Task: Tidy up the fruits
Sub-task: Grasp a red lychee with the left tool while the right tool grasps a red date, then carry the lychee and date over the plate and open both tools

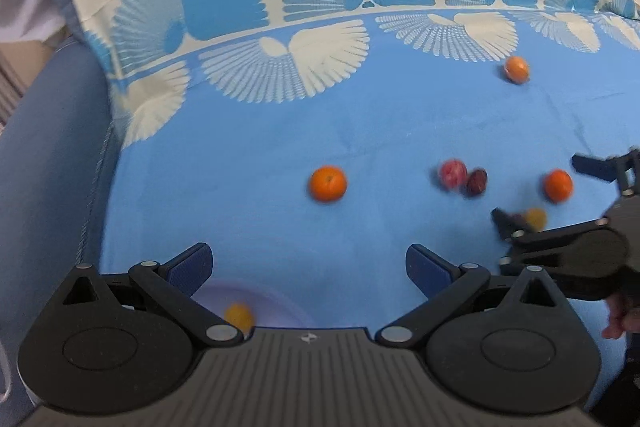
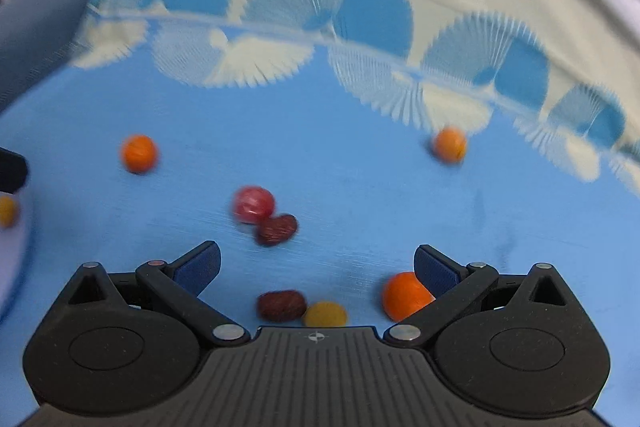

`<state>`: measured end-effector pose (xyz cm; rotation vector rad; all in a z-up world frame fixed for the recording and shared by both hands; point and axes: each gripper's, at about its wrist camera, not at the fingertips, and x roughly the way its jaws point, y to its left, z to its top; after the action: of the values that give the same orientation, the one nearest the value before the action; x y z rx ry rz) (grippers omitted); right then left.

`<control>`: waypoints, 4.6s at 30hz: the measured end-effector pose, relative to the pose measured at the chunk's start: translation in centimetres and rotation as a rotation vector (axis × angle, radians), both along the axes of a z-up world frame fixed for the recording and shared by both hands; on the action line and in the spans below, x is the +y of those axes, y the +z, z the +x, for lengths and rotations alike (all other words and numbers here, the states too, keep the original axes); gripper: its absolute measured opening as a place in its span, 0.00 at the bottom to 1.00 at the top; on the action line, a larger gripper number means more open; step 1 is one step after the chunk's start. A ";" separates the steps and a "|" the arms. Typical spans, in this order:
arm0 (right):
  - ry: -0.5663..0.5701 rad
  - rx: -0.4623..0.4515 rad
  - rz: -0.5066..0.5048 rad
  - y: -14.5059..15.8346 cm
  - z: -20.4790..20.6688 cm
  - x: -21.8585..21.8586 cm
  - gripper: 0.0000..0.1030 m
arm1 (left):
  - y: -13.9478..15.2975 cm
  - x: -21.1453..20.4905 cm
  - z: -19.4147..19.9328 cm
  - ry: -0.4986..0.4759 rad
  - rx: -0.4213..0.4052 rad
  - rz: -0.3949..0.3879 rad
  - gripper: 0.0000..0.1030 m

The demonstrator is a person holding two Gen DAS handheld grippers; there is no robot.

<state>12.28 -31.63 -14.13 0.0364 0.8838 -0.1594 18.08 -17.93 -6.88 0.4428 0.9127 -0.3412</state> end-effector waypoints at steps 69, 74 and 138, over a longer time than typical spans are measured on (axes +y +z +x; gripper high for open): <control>0.223 -0.146 0.232 15.0 -17.3 17.2 0.21 | 7.4 18.8 -12.3 0.148 0.023 -0.313 0.30; 0.256 -0.159 0.198 15.9 -18.1 18.6 0.21 | 8.6 20.0 -13.7 0.160 -0.008 -0.338 0.30; 0.329 0.018 0.132 8.9 -7.8 21.8 0.98 | 0.9 21.7 -4.0 0.272 0.101 -0.251 1.00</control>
<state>4.45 -9.88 -5.24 0.0122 0.9049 0.2058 14.04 3.76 -5.96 0.0687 0.9997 -0.2266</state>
